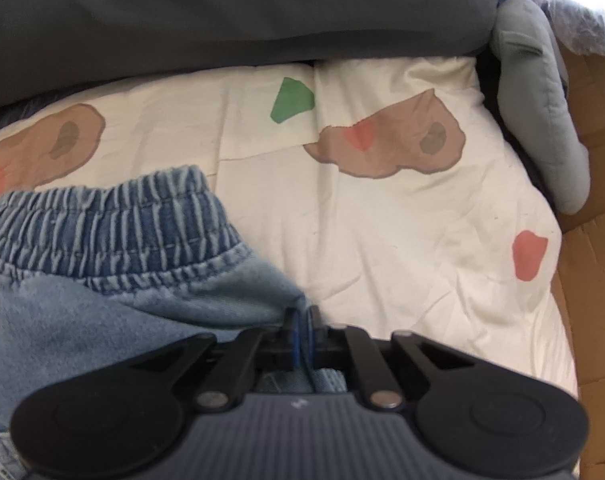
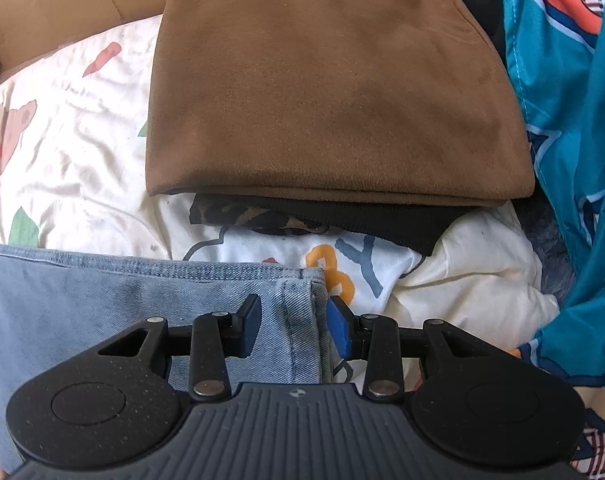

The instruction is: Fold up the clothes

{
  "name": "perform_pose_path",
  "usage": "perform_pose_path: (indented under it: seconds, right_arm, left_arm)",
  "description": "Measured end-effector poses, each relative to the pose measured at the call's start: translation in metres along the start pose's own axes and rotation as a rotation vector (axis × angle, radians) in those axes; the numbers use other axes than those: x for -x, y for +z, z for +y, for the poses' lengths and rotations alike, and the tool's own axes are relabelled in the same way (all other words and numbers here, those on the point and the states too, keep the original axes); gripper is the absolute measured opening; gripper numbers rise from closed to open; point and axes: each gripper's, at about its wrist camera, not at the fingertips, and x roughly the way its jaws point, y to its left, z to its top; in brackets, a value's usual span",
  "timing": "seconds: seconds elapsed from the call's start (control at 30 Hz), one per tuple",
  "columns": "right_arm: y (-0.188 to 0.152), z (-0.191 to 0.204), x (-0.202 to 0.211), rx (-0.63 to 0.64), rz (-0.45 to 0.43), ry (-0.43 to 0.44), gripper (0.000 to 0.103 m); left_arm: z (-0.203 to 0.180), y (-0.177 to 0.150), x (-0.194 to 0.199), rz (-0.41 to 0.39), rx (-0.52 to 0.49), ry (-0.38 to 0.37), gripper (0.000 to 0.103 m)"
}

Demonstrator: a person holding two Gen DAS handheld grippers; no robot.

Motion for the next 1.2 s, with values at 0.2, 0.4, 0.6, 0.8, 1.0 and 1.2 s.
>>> perform_pose_path:
  seconds: [0.2, 0.4, 0.6, 0.8, 1.0, 1.2]
  right_arm:
    - [0.003, 0.001, -0.001, 0.015, 0.000, 0.001, 0.043]
    - [0.001, -0.001, 0.002, 0.001, -0.017, 0.016, 0.043]
    - [-0.004, -0.001, 0.005, -0.010, -0.031, 0.032, 0.043]
    - [-0.006, -0.001, 0.006, 0.005, -0.030, 0.027, 0.043]
    - [-0.004, -0.008, 0.007, 0.020, -0.025, 0.007, 0.043]
    - [-0.003, -0.013, 0.004, 0.023, -0.019, -0.005, 0.043]
  left_arm:
    - [-0.007, 0.004, -0.006, -0.006, 0.011, 0.017, 0.004]
    - [-0.002, 0.007, 0.019, -0.031, 0.036, -0.056, 0.003]
    - [-0.006, 0.013, 0.037, -0.043, 0.021, -0.082, 0.003]
    - [-0.012, 0.013, 0.020, -0.034, 0.026, -0.044, 0.003]
    - [-0.015, 0.011, -0.001, -0.026, 0.024, -0.004, 0.003]
    - [-0.021, 0.013, -0.010, -0.011, 0.006, 0.028, 0.003]
